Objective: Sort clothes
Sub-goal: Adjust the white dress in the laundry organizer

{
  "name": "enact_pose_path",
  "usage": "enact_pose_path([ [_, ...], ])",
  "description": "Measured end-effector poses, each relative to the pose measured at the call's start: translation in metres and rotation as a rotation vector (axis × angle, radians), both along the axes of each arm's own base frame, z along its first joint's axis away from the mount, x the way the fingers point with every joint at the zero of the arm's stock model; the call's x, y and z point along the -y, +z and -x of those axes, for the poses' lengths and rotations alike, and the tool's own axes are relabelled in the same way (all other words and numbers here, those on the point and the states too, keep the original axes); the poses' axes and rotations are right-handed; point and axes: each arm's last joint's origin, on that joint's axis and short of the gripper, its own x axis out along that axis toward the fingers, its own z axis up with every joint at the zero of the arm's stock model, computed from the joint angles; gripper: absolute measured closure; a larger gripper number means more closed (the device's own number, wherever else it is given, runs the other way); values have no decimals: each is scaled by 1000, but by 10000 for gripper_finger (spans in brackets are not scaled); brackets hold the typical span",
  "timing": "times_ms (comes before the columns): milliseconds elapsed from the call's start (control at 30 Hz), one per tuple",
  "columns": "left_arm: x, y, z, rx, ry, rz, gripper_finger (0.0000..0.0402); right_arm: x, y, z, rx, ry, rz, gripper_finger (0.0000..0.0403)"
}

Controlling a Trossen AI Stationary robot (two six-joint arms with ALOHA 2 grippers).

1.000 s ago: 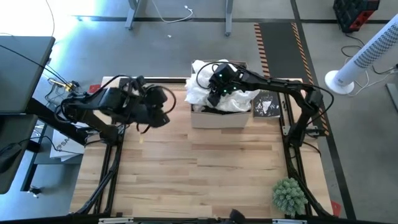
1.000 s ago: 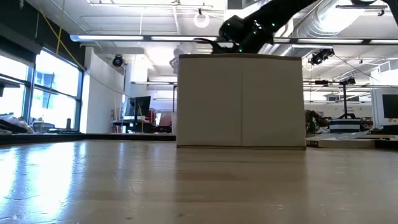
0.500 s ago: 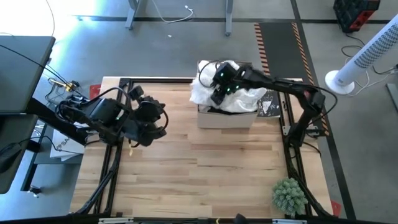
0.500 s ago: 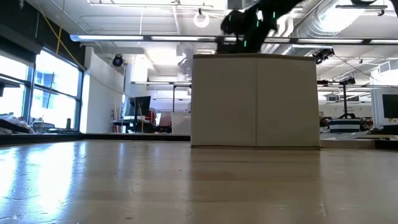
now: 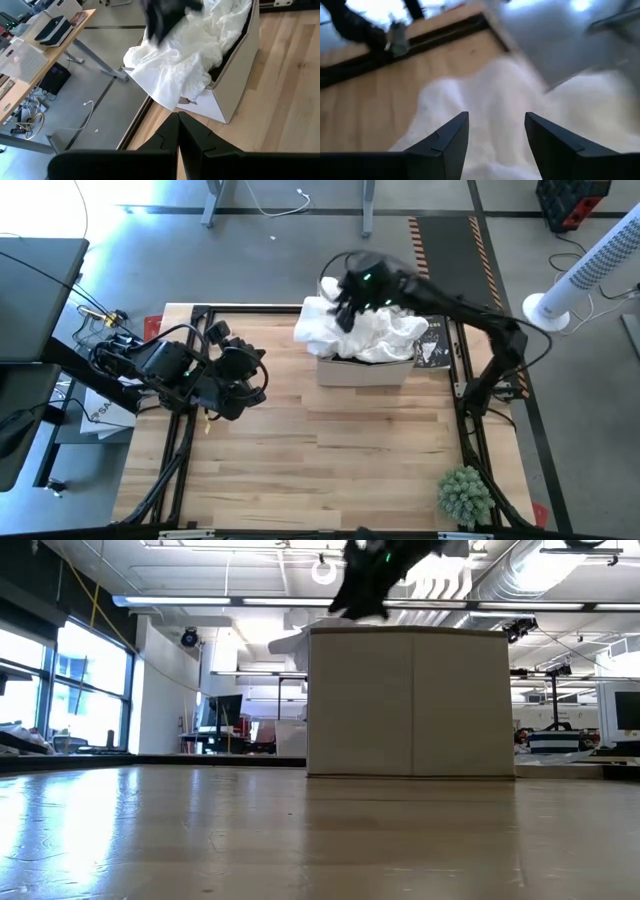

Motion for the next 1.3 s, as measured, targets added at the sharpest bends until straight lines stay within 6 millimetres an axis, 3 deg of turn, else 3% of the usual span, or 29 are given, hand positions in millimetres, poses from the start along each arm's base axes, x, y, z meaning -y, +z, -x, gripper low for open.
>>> enact_pose_path([
  [133, 0, 0, 0, -10, -7, -9, 401, 11, -66, -10, -97, 5, -95, 210],
  [233, 0, 0, 0, -10, -7, -9, 401, 26, -120, 0, -282, -242, -62, 210],
  [300, 0, 0, 0, -10, -7, -9, 401, 34, -143, 6, -321, -387, -60, 210],
  [433, 0, 0, 0, -8, -5, -13, 401, 43, -174, 14, -367, -422, -114, 210],
  [567, -1, 0, 0, -2, 2, -26, 401, 41, -172, 3, -285, -362, -131, 210],
  [767, -1, 0, 0, -2, 2, -25, 401, 40, -147, -26, -65, -331, -115, 210],
  [1033, 0, 0, 0, -4, -4, -22, 401, 53, -127, -36, 177, -320, -98, 210],
  [1300, 1, 0, 1, 3, -2, -20, 401, 66, -163, -58, 260, -258, -196, 210],
])
